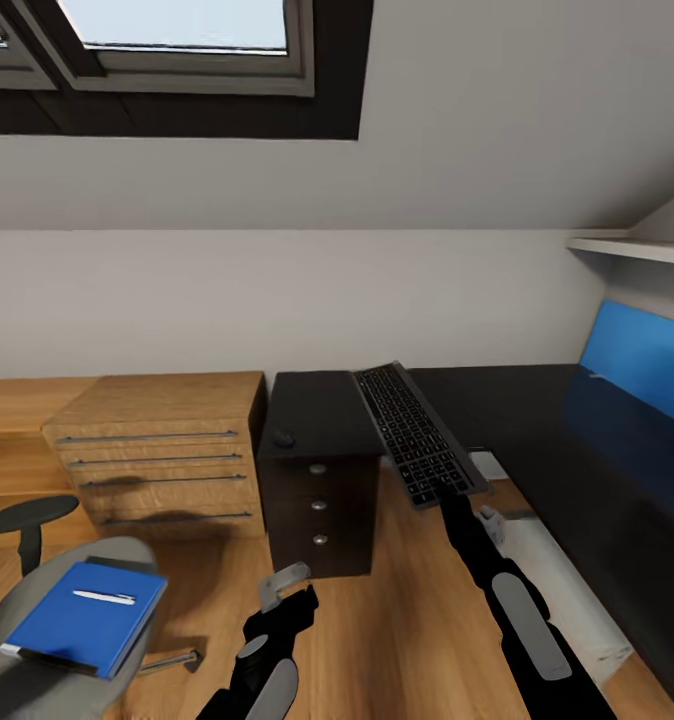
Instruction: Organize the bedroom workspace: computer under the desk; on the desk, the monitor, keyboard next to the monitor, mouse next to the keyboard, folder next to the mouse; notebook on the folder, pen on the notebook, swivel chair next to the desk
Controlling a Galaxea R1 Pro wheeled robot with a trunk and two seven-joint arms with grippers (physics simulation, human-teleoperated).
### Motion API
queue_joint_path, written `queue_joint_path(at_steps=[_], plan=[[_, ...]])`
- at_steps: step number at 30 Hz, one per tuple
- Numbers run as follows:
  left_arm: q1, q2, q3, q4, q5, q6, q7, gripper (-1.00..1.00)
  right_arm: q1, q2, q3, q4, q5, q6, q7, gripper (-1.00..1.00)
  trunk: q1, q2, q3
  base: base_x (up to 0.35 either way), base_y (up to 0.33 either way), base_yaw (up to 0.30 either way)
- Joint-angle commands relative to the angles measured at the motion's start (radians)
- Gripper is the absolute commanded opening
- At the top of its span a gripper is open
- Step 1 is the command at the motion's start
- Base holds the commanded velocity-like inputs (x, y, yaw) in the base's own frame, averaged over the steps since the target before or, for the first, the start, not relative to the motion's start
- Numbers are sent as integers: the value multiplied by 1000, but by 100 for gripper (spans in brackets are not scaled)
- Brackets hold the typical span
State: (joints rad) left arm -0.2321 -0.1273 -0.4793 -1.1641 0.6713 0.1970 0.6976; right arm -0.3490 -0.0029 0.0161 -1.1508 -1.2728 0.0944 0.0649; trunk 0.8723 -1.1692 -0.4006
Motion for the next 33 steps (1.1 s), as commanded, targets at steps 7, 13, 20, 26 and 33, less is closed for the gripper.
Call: queue_joint_path(at_steps=[7, 13, 20, 26, 33], plan=[[-1, -1, -2, -2, 4, 6, 8, 100, -1, -1, -1, 3, -10, 7, 2, -100, -28, 48, 15, -344, -40, -160], [-1, -2, -65, 4, 3, 8, 16, 100, 0, -2, 0, 2, -10, 10, 0, -100, -51, 90, 33, -299, -214, -17], [-1, -3, -93, 6, 3, 7, 19, 100, -1, -3, -1, 2, -10, 11, 1, -100, -77, 139, 55, -282, -246, 0], [-1, -3, -95, 6, 3, 7, 17, 100, 0, -6, -2, 2, -10, 11, 1, -100, -100, 181, 74, -281, -247, 0], [-1, -2, -94, 6, 2, 4, 15, 100, -1, -6, -3, 3, -10, 11, -4, -100, -127, 230, 96, -280, -247, 0]])
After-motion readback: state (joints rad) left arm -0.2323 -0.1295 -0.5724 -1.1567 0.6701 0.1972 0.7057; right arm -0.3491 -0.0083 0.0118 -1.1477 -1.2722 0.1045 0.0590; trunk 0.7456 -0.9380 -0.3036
